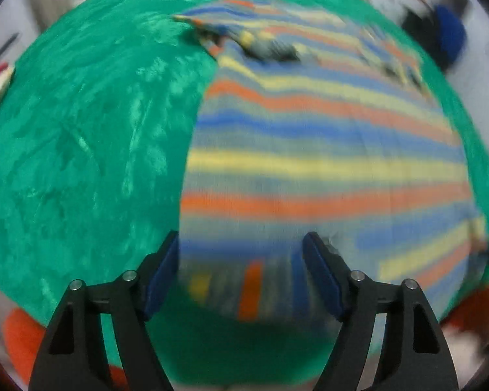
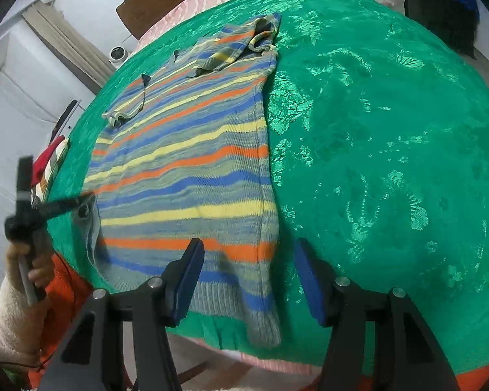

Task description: Fold small clothes

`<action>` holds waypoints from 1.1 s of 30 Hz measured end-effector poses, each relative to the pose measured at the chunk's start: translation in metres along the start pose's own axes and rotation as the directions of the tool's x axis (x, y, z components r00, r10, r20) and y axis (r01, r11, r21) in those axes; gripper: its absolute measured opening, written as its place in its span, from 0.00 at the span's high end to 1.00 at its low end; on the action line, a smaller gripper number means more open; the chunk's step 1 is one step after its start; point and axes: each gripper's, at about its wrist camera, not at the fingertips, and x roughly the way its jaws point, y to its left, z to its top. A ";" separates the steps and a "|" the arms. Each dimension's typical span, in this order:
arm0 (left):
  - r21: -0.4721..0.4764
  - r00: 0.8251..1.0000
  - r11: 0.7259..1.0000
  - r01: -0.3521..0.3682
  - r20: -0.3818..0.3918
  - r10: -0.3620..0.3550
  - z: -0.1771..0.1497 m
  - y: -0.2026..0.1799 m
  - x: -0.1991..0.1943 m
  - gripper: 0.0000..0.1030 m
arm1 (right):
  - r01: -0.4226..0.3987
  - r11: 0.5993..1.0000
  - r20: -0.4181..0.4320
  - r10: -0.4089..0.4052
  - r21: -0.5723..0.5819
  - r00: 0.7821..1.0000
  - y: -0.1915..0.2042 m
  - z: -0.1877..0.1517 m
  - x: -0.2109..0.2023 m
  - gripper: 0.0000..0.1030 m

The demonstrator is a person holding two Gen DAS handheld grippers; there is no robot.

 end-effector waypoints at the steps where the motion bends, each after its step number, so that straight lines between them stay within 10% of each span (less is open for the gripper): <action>1: 0.046 1.000 0.999 -0.015 -0.021 0.016 -0.014 0.003 -0.007 0.25 | -0.003 1.000 -0.005 0.002 -0.006 1.000 0.000 -0.002 -0.004 0.45; 6: 0.121 0.991 0.987 -0.106 -0.072 0.116 -0.080 0.048 -0.047 0.26 | 0.035 0.998 -0.034 -0.037 -0.054 0.999 -0.004 -0.013 -0.013 0.44; 13: -0.167 0.987 0.973 0.158 0.018 -0.157 -0.048 0.064 -0.041 0.14 | -0.011 0.996 -0.040 0.008 -0.083 0.999 0.003 -0.012 -0.008 0.40; 20: -0.203 0.998 0.979 -0.034 -0.057 0.023 0.005 0.022 0.009 0.14 | 0.020 0.996 -0.006 -0.020 -0.091 1.000 0.007 -0.011 -0.004 0.40; 28: 0.069 0.964 0.974 -0.217 -0.141 0.225 -0.078 0.046 -0.026 0.17 | 0.022 0.996 -0.027 -0.024 -0.086 0.999 0.001 -0.019 -0.006 0.40; 33: -0.049 0.998 0.998 -0.038 -0.041 0.036 -0.072 0.056 -0.043 0.15 | -0.006 0.994 -0.026 0.003 -0.105 1.000 0.004 -0.014 -0.006 0.40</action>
